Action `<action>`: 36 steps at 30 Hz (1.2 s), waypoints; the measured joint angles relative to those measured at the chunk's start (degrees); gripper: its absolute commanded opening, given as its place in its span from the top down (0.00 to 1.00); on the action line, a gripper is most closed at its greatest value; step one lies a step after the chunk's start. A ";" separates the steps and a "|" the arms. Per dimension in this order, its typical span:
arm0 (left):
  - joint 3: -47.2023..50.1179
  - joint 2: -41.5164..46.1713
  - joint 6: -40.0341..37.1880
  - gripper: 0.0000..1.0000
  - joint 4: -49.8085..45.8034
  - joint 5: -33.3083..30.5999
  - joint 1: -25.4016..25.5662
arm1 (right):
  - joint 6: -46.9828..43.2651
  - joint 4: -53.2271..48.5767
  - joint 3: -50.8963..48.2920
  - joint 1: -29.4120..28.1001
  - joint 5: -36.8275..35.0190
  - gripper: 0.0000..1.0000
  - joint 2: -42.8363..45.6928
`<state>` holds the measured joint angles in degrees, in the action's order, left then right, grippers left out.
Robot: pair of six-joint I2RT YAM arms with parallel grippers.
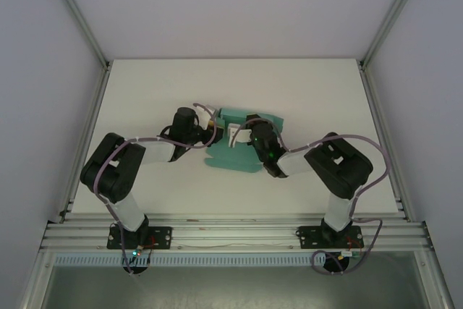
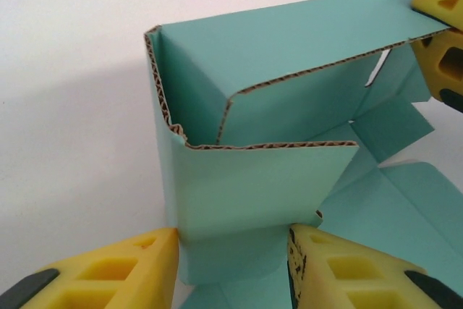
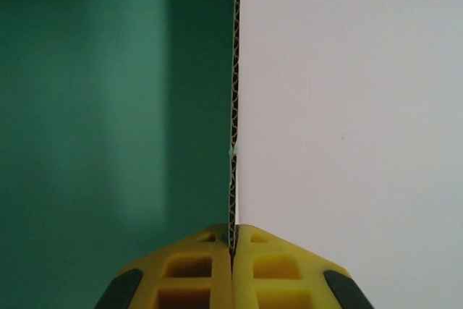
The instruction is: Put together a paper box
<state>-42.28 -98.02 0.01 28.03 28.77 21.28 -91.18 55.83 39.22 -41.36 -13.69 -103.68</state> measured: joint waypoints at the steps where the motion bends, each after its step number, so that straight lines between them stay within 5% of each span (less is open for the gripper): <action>1: 0.09 0.00 0.09 0.56 0.02 -0.35 0.00 | -0.02 1.05 -0.61 -0.02 0.07 1.00 -0.09; 18: -1.03 -4.07 0.15 0.54 -0.09 -3.21 0.11 | -1.42 3.06 -1.86 -1.62 0.13 1.00 -0.07; 24: -3.72 -6.19 1.60 0.70 0.20 -3.80 1.14 | -0.68 1.14 -0.83 -1.99 -0.33 1.00 -0.04; 32: -6.73 -8.72 4.68 1.00 0.98 -17.20 4.20 | 1.38 -1.31 0.74 -1.99 -2.23 1.00 -0.04; 36: -7.45 -9.99 6.82 1.00 2.03 -23.93 6.32 | 3.48 -2.49 1.27 -2.03 -3.10 1.00 -0.04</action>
<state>-49.74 -108.01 6.83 30.06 4.84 27.59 -87.70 53.34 40.49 -43.40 -16.80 -103.72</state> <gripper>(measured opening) 0.095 0.049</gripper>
